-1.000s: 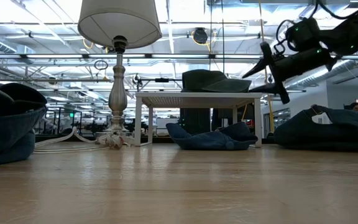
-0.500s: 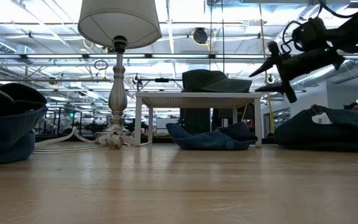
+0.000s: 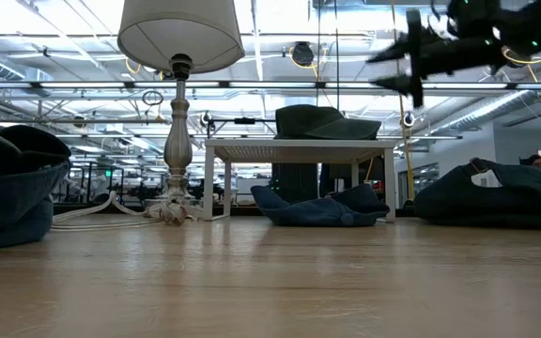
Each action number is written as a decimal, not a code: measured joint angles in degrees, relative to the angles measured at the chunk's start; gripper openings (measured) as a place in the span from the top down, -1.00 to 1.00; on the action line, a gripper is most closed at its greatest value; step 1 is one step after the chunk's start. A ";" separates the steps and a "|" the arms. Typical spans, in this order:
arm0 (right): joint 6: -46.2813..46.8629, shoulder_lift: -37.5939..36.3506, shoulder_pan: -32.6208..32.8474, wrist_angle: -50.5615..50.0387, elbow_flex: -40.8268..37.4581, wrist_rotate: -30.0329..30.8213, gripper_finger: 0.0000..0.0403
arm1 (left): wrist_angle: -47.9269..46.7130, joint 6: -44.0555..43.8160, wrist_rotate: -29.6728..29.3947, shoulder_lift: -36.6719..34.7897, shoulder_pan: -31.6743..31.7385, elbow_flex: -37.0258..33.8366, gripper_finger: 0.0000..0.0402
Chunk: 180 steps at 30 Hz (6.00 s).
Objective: Pick & Place hat
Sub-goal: Stack the top gray cap on the gray cap on the shelf, then stack the gray cap on the gray caps on the shelf
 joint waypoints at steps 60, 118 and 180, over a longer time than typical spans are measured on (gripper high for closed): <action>-37.14 30.72 25.85 -64.17 50.76 4.07 -0.07 | -4.68 -2.64 1.35 -0.02 -0.37 0.00 0.23; -5.27 22.70 64.19 -44.85 50.74 13.49 -0.07 | -53.64 -21.33 -7.76 44.70 -43.76 31.17 0.67; -9.92 22.70 64.12 -55.64 50.74 13.53 -0.07 | -53.93 9.74 -7.10 41.40 -43.82 2.45 0.20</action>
